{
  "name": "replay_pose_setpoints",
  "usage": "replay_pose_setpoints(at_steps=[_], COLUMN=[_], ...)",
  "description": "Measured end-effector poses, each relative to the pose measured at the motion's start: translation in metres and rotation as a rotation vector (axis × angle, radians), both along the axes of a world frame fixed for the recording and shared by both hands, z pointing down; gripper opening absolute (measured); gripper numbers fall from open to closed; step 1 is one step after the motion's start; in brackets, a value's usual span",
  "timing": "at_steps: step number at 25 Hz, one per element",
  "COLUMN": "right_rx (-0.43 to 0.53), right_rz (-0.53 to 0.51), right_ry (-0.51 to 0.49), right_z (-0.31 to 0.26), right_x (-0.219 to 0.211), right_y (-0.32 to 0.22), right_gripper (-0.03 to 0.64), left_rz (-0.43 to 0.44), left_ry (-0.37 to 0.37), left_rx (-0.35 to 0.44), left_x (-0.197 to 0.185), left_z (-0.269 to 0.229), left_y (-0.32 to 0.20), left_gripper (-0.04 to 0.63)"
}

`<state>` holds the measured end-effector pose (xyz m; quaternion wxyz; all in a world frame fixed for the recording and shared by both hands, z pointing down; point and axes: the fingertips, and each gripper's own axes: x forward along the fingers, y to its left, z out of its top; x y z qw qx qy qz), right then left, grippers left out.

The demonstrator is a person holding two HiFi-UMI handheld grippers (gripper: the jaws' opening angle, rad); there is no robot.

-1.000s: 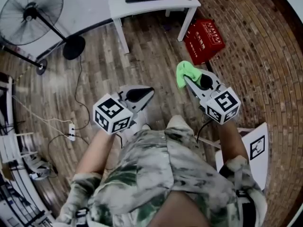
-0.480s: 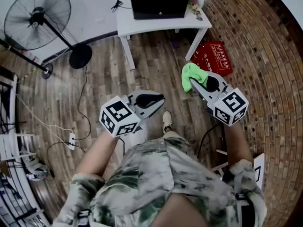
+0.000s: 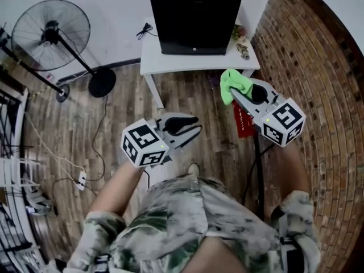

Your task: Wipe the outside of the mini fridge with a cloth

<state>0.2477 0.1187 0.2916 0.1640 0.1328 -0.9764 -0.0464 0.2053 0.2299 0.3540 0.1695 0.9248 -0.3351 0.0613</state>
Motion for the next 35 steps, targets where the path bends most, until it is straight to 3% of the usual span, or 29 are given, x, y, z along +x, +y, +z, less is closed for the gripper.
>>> replay_pose_setpoints(at_steps=[10,15,27,35], right_rx=[0.147,0.201,0.339,0.314], right_rz=[-0.100,-0.120,-0.080,-0.094], right_ry=[-0.011,0.030,0.170,0.256], right_z=[-0.073,-0.111,-0.177,-0.143], right_x=[-0.050,-0.114,-0.249,-0.341], right_y=[-0.100,-0.150,-0.260,-0.306], right_gripper=[0.115,0.115,0.117,0.117], left_rz=[0.064,0.129,0.356,0.418], left_ry=[0.011,0.040,-0.032,-0.007], left_rx=[0.032,0.064,0.144,0.118], left_x=[0.010,-0.023,-0.087,-0.138], left_z=[-0.029,-0.056,-0.118,-0.112], left_y=[-0.085,-0.135,-0.228,-0.266], left_gripper=[0.091,0.091,0.091,0.091])
